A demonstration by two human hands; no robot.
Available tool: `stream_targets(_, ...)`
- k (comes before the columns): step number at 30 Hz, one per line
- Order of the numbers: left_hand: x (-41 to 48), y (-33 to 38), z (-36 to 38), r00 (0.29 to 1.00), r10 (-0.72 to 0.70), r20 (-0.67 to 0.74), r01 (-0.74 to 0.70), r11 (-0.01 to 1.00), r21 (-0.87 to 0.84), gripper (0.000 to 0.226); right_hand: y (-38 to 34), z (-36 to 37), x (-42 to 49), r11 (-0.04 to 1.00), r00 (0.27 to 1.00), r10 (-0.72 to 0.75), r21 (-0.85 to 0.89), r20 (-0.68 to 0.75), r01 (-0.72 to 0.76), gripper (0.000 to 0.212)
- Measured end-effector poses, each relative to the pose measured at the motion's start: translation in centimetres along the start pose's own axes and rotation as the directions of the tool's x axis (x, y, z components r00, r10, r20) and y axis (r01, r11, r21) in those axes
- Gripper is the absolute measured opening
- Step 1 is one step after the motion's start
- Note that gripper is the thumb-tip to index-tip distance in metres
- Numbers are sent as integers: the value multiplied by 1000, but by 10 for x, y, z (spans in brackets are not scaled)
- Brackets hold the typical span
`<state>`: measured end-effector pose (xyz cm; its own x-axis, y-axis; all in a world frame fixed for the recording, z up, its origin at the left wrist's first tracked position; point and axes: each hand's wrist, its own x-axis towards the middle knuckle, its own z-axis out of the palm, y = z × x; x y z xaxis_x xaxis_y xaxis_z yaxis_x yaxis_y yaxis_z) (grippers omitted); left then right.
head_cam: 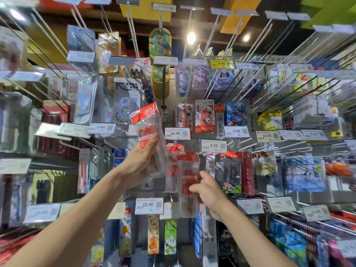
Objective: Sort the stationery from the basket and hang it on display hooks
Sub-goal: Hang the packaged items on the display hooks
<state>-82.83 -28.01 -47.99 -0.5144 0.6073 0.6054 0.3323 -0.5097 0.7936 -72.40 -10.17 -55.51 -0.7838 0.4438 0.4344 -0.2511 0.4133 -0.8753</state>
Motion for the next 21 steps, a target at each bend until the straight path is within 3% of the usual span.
stream_targets(5, 9, 8, 0, 999, -24, -21, 24, 1000, 14, 63, -12, 7, 17, 996, 999, -8, -88, -44, 5, 31)
stream_targets(11, 11, 10, 5, 998, -56, -31, 57, 997, 47, 44, -30, 21, 32, 994, 997, -39, -107, -61, 33, 30)
stream_targets(21, 21, 15, 7, 996, -44, -77, 50, 996, 73, 56, -40, 27, 45, 994, 995, -7, -109, -103, -4, 30)
